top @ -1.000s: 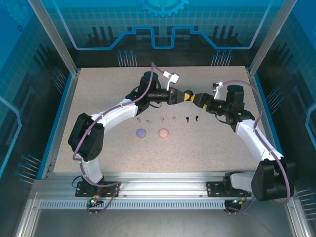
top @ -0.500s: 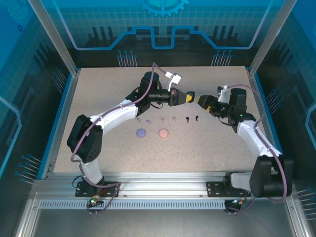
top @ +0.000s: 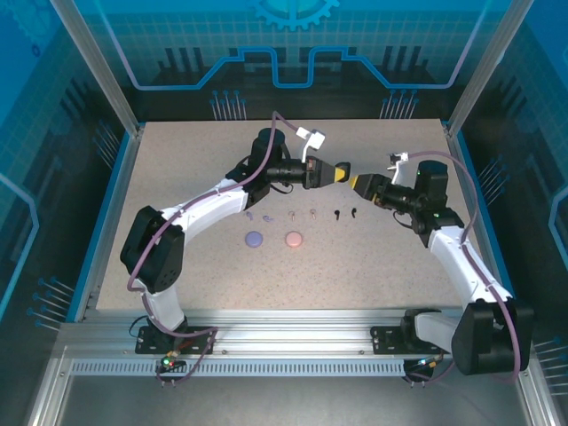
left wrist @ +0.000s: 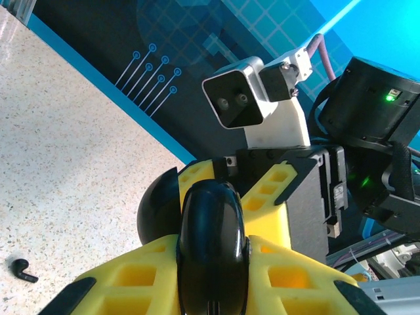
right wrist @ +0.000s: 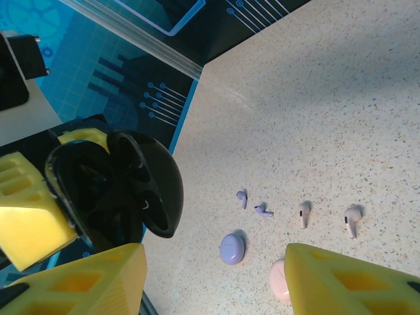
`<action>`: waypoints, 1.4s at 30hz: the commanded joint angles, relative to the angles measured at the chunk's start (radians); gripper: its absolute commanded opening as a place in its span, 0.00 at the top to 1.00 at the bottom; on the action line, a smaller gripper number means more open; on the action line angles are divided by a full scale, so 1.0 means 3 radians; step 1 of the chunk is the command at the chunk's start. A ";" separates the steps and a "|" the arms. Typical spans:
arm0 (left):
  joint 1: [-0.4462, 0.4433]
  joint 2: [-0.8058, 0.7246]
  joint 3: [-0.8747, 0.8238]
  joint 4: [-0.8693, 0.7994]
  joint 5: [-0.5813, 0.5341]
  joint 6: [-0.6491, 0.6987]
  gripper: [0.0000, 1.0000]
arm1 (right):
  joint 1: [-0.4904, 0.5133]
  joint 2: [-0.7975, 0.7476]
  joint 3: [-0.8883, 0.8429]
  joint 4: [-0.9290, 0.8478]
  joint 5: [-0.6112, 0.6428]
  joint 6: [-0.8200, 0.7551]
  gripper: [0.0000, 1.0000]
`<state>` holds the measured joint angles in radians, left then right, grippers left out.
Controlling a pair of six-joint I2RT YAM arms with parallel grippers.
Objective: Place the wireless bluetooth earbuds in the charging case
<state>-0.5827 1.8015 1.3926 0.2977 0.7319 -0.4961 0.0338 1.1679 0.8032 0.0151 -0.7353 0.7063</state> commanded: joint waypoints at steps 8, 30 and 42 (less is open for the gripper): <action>-0.0016 -0.0030 0.0088 0.0147 0.0125 -0.0080 1.00 | 0.0081 0.0155 0.0102 0.0202 -0.0008 0.0043 0.47; -0.0023 -0.0008 0.0104 0.0140 0.0112 -0.0086 1.00 | 0.0012 -0.0123 0.0124 -0.0053 -0.0033 -0.0067 0.50; -0.0061 0.0023 0.0119 0.0130 0.0151 -0.0100 1.00 | 0.0023 0.0060 0.0236 0.0106 -0.0062 0.0010 0.54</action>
<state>-0.5919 1.8019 1.3926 0.3195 0.7429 -0.5224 0.0448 1.1801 0.8387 0.0177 -0.7418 0.7040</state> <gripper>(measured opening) 0.225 0.464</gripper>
